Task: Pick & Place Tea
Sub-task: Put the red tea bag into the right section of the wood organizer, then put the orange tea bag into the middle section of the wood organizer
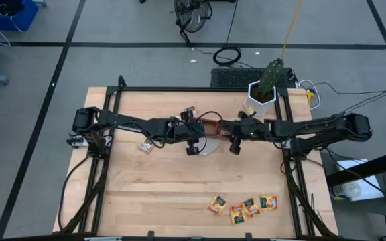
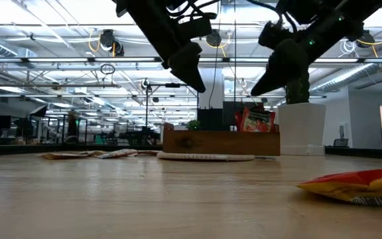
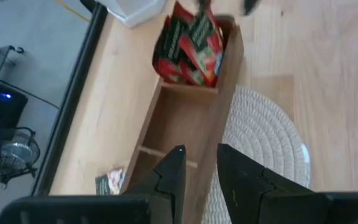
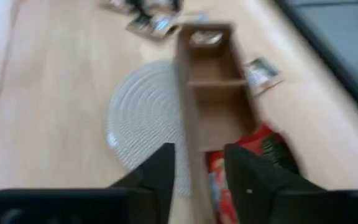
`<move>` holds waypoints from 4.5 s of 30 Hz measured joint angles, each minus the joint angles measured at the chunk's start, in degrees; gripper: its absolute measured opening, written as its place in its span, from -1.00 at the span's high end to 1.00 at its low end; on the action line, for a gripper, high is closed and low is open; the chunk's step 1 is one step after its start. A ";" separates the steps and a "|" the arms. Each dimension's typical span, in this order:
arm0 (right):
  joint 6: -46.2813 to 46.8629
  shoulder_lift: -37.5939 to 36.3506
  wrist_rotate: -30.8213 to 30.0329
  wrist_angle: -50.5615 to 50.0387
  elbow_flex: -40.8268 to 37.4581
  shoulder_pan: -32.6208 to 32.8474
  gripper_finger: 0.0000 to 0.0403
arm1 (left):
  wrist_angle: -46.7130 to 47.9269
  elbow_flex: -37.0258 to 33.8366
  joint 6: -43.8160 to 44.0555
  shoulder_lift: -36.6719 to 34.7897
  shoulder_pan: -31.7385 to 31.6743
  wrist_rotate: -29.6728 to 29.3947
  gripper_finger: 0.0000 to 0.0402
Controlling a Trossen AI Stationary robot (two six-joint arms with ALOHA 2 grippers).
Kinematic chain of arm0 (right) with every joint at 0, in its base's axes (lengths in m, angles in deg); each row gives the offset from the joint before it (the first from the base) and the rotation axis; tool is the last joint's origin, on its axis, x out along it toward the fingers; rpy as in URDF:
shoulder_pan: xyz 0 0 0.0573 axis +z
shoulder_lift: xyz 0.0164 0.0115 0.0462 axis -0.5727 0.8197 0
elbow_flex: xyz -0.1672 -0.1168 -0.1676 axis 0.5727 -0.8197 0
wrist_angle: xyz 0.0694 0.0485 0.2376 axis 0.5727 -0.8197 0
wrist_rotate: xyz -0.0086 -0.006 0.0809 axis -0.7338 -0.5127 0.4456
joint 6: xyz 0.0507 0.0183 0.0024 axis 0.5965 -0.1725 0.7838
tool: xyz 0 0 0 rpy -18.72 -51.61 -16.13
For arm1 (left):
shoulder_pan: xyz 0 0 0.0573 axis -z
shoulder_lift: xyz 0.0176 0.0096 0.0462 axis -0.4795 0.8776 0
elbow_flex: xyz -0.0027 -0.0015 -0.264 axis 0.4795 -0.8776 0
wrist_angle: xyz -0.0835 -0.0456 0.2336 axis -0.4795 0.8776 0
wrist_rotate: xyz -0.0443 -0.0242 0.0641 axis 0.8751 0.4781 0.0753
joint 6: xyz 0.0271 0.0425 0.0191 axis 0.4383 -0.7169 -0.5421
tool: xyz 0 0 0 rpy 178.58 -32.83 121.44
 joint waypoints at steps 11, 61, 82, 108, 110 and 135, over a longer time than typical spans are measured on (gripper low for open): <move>-1.10 9.27 -1.17 -0.31 -0.04 -1.51 0.96 | 1.82 0.00 0.29 -3.05 0.07 -0.02 0.52; 21.29 1.98 -3.09 -22.82 14.18 38.79 -0.20 | 7.28 -1.62 -3.05 -5.99 -4.76 32.36 0.52; 88.72 13.63 24.90 -31.15 2.92 54.78 -0.14 | -9.81 -14.18 -4.84 -14.17 -5.11 33.01 0.52; 114.44 14.93 21.64 -28.80 -8.22 55.10 0.11 | -10.94 -14.73 -3.99 -14.20 -5.09 32.76 0.52; 114.70 14.88 18.48 -28.95 -8.16 55.14 0.14 | -10.97 -14.73 -3.99 -14.20 -5.09 32.79 0.52; 41.90 7.52 -17.41 13.73 3.88 49.91 0.29 | -11.57 -14.73 -2.51 -14.20 -5.09 32.25 0.52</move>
